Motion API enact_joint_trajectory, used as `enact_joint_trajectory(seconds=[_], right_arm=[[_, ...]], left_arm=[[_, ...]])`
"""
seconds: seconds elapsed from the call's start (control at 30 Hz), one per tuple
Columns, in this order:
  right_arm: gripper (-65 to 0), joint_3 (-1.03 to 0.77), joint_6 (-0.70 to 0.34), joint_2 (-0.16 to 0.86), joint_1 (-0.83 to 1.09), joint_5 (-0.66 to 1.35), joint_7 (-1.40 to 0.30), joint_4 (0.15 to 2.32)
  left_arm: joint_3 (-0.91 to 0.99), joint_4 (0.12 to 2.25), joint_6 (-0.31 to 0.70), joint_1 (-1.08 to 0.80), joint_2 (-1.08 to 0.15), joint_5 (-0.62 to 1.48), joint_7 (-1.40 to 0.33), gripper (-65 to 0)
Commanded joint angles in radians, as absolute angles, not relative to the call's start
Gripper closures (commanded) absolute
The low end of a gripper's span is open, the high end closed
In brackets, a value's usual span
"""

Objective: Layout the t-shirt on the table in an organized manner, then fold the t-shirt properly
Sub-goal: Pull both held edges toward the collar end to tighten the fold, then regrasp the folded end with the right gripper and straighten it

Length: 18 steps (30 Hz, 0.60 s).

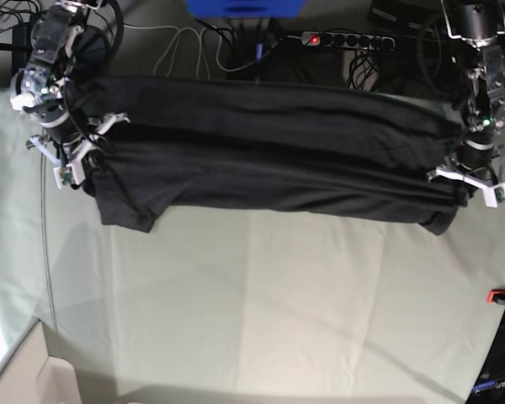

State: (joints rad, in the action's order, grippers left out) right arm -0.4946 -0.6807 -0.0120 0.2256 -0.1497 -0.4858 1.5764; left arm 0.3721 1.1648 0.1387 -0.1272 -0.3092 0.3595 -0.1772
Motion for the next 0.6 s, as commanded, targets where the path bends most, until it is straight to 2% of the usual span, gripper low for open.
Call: enact_joint_trajectory(seconds=[0.0,0.13,0.37,0.57], right_arm=[[0.0,-0.492,-0.698,0.002,0.232,-0.143,-0.469,1.587],[0.0,-0.424,-0.698,0.027,0.249,-0.143,-0.469,1.55],[0.0,-0.414,-0.698,0.035,0.248,-0.145,-0.469,1.517],[0.0,-0.412,-0.698,0.054,0.251,-0.147,-0.472,1.515]], left_arm=[[0.374,1.178,0.133,-0.117,-0.325,0.355,-0.151,-0.5],[0.372,1.176,0.133,-0.124,-0.318,0.354,-0.153,-0.5],[0.372,1.138,0.133,-0.136,-0.305,0.352,-0.154,-1.9],[0.374,1.147,0.133,-0.154,-0.306,0.352,-0.22,-24.2]])
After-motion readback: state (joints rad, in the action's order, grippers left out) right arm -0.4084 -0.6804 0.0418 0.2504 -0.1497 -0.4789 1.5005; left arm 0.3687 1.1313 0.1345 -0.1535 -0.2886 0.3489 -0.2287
